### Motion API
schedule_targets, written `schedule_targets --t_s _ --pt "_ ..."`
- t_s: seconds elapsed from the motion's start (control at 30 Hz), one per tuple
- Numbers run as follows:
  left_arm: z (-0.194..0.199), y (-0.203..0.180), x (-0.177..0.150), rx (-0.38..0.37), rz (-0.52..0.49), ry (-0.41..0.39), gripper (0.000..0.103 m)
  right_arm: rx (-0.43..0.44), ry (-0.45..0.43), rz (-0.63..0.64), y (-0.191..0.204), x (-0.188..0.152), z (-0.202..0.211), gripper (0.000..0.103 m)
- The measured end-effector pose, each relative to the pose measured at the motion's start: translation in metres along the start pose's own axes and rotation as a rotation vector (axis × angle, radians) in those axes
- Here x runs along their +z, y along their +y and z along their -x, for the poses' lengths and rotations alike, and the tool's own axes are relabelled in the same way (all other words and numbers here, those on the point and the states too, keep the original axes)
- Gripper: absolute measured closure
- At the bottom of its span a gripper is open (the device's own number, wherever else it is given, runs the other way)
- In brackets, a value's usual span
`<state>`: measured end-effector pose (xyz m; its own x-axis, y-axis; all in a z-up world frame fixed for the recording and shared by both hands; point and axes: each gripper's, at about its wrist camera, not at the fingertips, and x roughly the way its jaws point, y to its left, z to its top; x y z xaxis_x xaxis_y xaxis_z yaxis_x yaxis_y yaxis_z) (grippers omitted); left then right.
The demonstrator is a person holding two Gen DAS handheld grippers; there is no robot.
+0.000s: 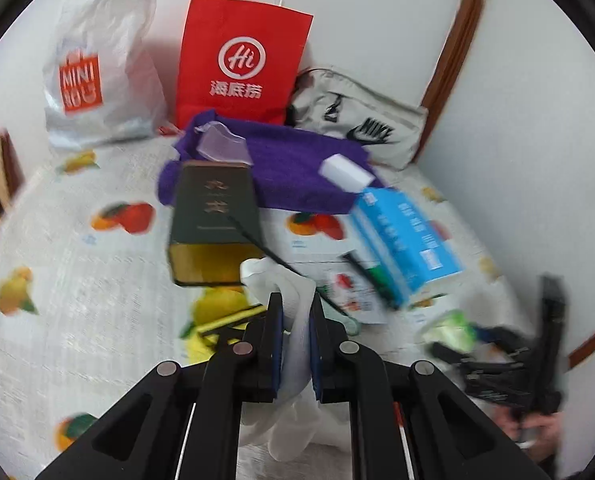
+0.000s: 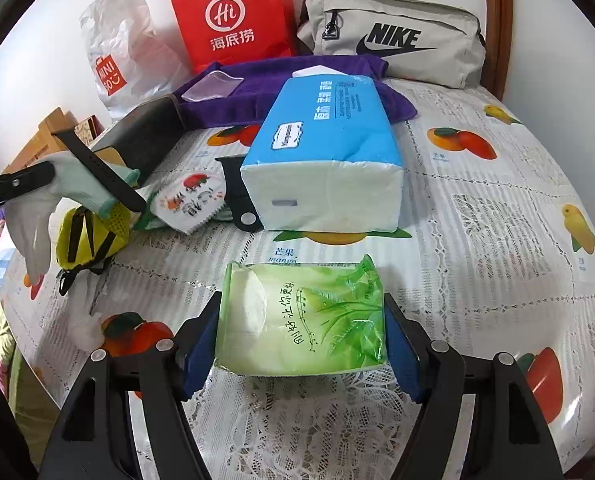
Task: Organize soft objects
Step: 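Carry the wipes pack in the right tool while the left tool carries the gloves to the towel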
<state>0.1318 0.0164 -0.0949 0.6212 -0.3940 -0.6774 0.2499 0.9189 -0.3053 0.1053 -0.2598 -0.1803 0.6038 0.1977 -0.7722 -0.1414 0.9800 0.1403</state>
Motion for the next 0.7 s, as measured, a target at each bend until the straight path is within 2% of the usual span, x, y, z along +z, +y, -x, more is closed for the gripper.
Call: schedule_targets --t_s 0.13,0.33,0.53,0.7 --pt "0.008 0.003 0.001 0.023 0.009 -0.019 0.092 0.002 -0.012 0.003 0.002 0.004 0.009 0.03" --pt "0.027 0.01 0.009 -0.009 0.052 -0.063 0.092 0.004 -0.027 0.013 0.004 0.014 0.024 0.03" --pt "0.038 0.017 0.019 0.049 0.059 -0.095 0.092 0.0 -0.014 0.005 0.0 0.023 0.028 0.03" --pt "0.043 0.026 0.027 0.053 0.088 -0.104 0.092 0.006 -0.03 0.019 0.001 0.036 0.038 0.03"
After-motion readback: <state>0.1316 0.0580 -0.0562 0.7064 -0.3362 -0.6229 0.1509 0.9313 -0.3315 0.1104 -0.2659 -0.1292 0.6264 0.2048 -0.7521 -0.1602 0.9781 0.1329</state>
